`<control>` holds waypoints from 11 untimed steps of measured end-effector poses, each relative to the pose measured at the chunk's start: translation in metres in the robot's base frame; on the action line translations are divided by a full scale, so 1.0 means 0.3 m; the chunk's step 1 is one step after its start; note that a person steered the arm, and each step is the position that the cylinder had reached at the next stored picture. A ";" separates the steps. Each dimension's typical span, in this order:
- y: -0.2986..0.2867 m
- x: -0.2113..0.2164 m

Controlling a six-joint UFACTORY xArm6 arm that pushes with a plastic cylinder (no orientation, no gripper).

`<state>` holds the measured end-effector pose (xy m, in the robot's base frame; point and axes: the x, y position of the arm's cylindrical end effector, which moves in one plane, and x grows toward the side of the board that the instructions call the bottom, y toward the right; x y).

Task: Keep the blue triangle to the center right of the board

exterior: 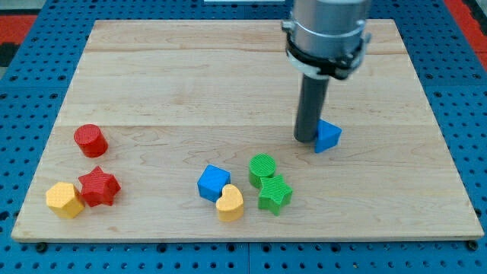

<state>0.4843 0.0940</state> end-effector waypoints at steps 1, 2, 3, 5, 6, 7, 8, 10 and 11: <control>0.102 0.077; 0.191 0.061; 0.124 0.038; 0.102 -0.079; 0.265 -0.143; 0.205 -0.086; 0.117 0.089; 0.213 0.052; 0.231 0.009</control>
<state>0.4871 0.1632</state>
